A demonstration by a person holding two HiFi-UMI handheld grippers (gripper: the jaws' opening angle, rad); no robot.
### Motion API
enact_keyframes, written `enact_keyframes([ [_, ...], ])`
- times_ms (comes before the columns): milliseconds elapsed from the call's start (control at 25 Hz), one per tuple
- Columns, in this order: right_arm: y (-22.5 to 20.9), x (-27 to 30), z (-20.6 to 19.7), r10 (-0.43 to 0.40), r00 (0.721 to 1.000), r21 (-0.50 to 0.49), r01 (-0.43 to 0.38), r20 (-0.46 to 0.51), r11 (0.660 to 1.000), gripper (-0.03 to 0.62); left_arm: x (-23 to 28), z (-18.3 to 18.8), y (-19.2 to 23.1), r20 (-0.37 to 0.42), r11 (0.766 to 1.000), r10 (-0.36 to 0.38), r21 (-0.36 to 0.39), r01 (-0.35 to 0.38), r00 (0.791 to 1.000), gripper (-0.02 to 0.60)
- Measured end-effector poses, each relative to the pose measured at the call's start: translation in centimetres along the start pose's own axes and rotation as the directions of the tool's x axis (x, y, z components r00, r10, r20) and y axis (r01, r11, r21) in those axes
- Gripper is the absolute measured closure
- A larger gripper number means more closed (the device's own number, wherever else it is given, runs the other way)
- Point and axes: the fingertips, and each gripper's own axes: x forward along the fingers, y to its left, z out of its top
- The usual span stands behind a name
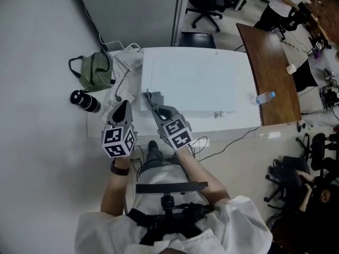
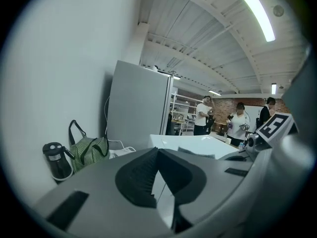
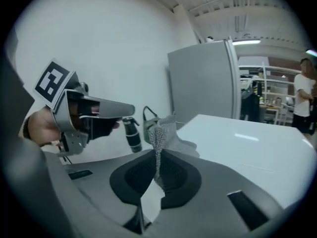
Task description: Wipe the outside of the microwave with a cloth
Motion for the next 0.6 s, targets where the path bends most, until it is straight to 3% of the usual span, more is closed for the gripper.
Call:
enact_keyframes([
  [80, 4.9, 1.3, 1.2, 0.165, 0.986, -0.006, -0.164, 0.038, 0.986, 0.579, -0.9, 0.1, 1.2, 0.006, 1.000, 0.024, -0.013, -0.024, 1.000, 0.560],
  [160, 8.6, 1.8, 1.2, 0.304, 0.951, -0.017, -0.304, 0.059, 0.953, 0.577, -1.7, 0.4, 2.7, 0.024, 0.998, 0.061, -0.031, -0.061, 0.998, 0.560],
  [240, 9.6, 2.1, -0.2, 0.327, 0.944, -0.034, -0.326, 0.047, 0.945, 0.579, -2.3, 0.6, 4.0, 0.038, 0.994, 0.102, -0.040, -0.100, 0.994, 0.560],
  [440, 2.9, 0.9, -4.5, 0.092, 0.995, 0.023, -0.093, 0.029, 0.995, 0.579, -2.1, 0.4, 3.3, 0.041, 0.994, 0.102, -0.044, -0.100, 0.994, 0.560],
  [600, -4.6, -5.0, -7.3, -0.113, 0.992, 0.119, 0.107, 0.049, 0.987, 0.579, -0.8, -0.6, -0.3, 0.008, 0.998, 0.058, -0.023, -0.058, 0.998, 0.560],
])
